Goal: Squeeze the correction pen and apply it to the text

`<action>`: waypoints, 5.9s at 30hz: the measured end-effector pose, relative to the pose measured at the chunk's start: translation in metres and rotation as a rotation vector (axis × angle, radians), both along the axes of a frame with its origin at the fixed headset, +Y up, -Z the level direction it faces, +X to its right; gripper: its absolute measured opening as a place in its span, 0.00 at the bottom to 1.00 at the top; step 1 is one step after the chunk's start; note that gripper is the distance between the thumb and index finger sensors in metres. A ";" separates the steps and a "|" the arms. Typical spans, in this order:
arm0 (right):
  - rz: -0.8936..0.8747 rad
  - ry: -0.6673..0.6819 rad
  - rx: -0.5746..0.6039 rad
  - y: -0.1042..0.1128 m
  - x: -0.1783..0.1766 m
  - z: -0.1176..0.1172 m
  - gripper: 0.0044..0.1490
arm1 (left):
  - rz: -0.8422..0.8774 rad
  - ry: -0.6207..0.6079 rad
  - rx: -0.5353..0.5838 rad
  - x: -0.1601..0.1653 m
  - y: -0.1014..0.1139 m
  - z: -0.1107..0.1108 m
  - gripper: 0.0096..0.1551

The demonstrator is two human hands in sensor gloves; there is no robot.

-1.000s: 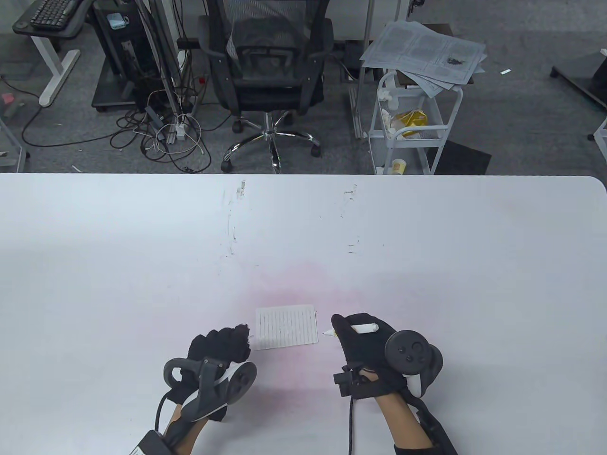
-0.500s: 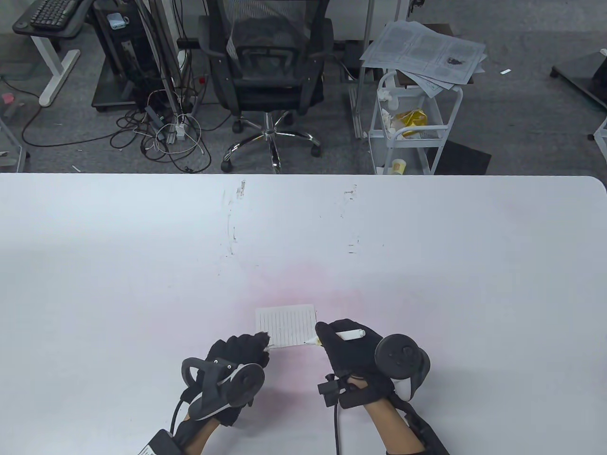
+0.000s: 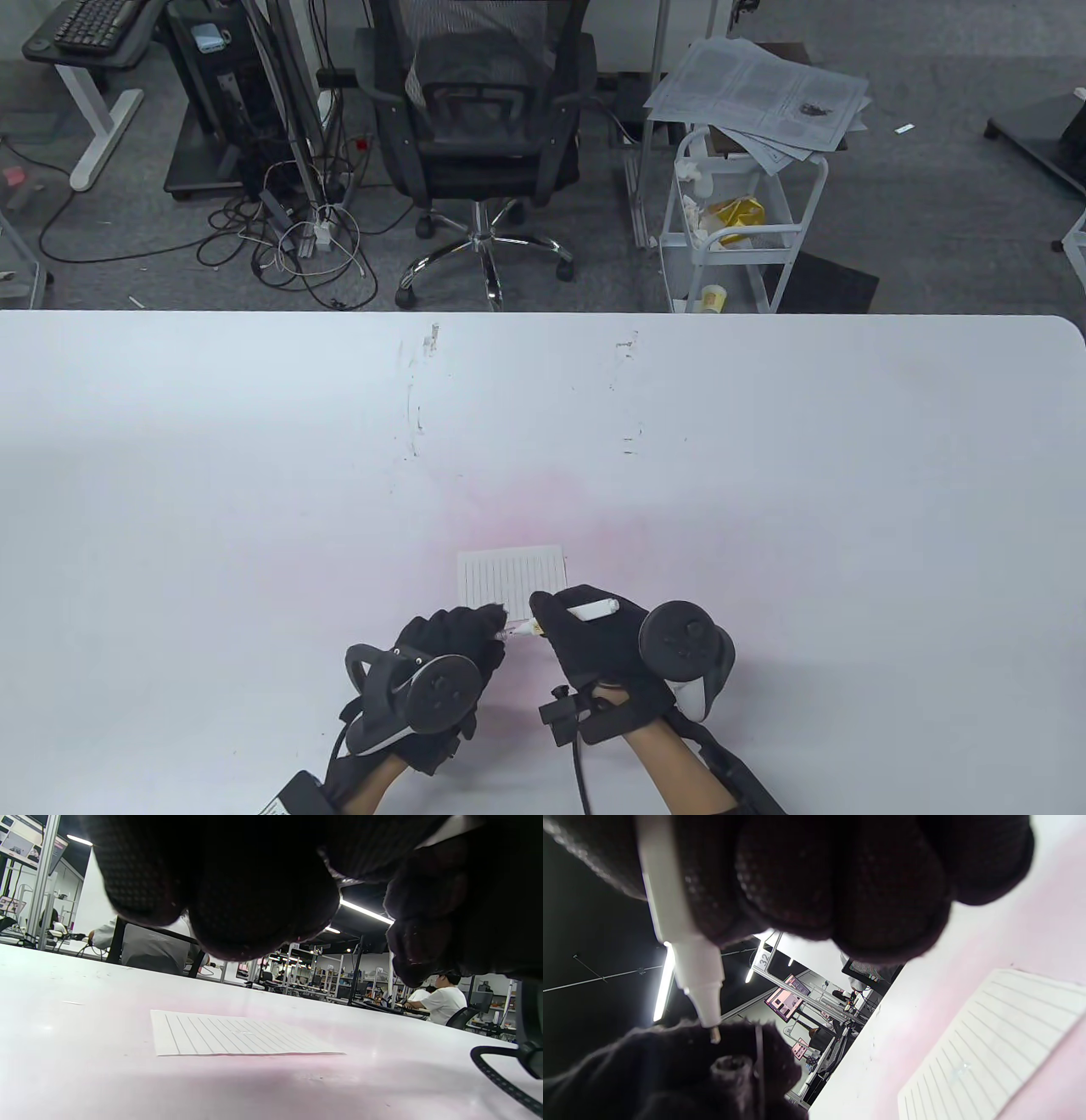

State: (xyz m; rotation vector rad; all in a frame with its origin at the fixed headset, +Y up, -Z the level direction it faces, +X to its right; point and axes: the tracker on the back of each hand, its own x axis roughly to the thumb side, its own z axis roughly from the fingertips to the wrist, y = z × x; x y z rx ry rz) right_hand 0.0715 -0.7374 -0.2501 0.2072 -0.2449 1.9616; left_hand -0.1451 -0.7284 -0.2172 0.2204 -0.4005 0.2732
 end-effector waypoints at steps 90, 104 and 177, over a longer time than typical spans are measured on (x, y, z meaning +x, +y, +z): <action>0.058 0.048 0.019 0.008 0.025 -0.009 0.39 | 0.169 0.012 -0.037 -0.037 0.012 -0.004 0.26; 0.767 -0.219 0.060 0.022 0.080 -0.019 0.49 | -0.180 0.017 -0.098 -0.013 -0.006 -0.007 0.26; 0.986 -0.155 -0.119 -0.009 0.072 -0.025 0.51 | -0.280 0.402 -0.066 -0.076 -0.001 -0.029 0.48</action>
